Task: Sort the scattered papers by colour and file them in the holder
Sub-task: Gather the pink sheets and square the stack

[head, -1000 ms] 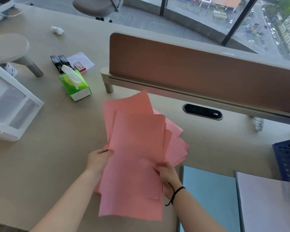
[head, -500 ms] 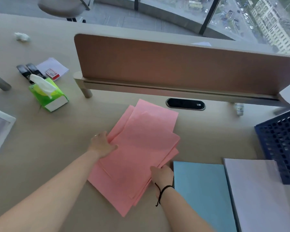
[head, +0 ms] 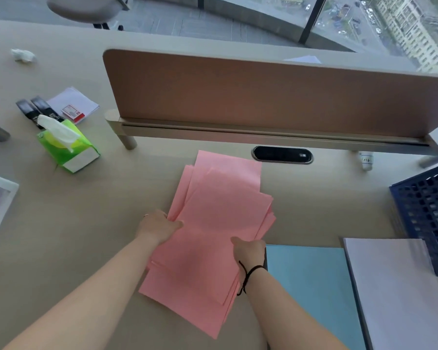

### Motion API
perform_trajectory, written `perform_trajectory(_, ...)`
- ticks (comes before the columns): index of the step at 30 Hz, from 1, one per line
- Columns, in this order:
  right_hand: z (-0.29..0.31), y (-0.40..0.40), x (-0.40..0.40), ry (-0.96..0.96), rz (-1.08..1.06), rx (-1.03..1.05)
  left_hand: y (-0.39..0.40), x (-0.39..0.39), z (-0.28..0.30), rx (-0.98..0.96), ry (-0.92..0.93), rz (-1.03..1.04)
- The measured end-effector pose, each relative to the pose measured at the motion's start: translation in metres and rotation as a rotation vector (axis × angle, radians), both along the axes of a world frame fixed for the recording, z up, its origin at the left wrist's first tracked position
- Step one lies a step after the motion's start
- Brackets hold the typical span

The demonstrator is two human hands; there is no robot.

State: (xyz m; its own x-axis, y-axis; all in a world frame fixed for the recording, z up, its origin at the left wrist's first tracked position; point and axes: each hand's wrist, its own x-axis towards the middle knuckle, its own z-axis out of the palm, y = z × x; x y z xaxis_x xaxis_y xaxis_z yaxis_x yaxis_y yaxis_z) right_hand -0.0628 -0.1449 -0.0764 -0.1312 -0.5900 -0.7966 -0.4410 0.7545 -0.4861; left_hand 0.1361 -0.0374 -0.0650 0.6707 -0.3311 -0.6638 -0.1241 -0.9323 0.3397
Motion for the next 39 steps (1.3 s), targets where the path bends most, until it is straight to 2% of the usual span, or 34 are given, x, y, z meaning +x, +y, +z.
perform_trajectory(1,0.005,-0.001,0.002,-0.035,-0.033,0.014,0.000,-0.002,0.000,0.023,-0.005,-0.005)
perform_trajectory(4,0.006,-0.002,0.004,0.166,0.385,-0.105,-0.003,-0.012,0.004,0.051,-0.026,0.029)
perform_trajectory(5,0.007,-0.001,0.002,0.235,0.452,-0.143,-0.004,-0.016,0.005,0.058,-0.026,0.051)
perform_trajectory(8,0.011,-0.001,0.003,0.292,0.489,-0.183,-0.003,-0.026,0.001,0.037,-0.006,0.097)
perform_trajectory(14,0.013,-0.007,0.010,-0.020,0.271,-0.178,0.004,-0.033,0.002,-0.026,0.030,0.205)
perform_trajectory(16,0.010,-0.009,0.008,-0.134,0.109,-0.067,0.007,-0.031,0.004,-0.061,0.038,0.219)
perform_trajectory(18,0.008,-0.011,0.002,-0.197,0.058,0.074,0.011,-0.028,0.006,-0.100,0.067,0.221)
perform_trajectory(21,0.011,-0.011,-0.009,-0.282,0.154,0.188,0.019,-0.026,0.005,-0.122,0.099,0.210)
perform_trajectory(25,0.020,-0.010,-0.020,-0.453,0.266,0.136,0.030,-0.028,0.002,-0.192,0.160,0.250)
perform_trajectory(28,0.037,-0.011,-0.029,-0.607,0.343,0.129,0.040,-0.025,-0.005,-0.409,0.247,0.400)
perform_trajectory(31,0.062,-0.016,-0.040,-0.694,0.427,0.092,0.039,-0.032,0.026,-0.655,0.366,0.554)
perform_trajectory(35,0.098,-0.018,-0.059,-0.735,0.625,-0.036,0.043,-0.033,0.059,-0.783,0.513,0.387)
perform_trajectory(39,0.119,-0.012,-0.073,-0.738,0.721,-0.142,0.054,-0.040,0.082,-0.905,0.522,0.342)
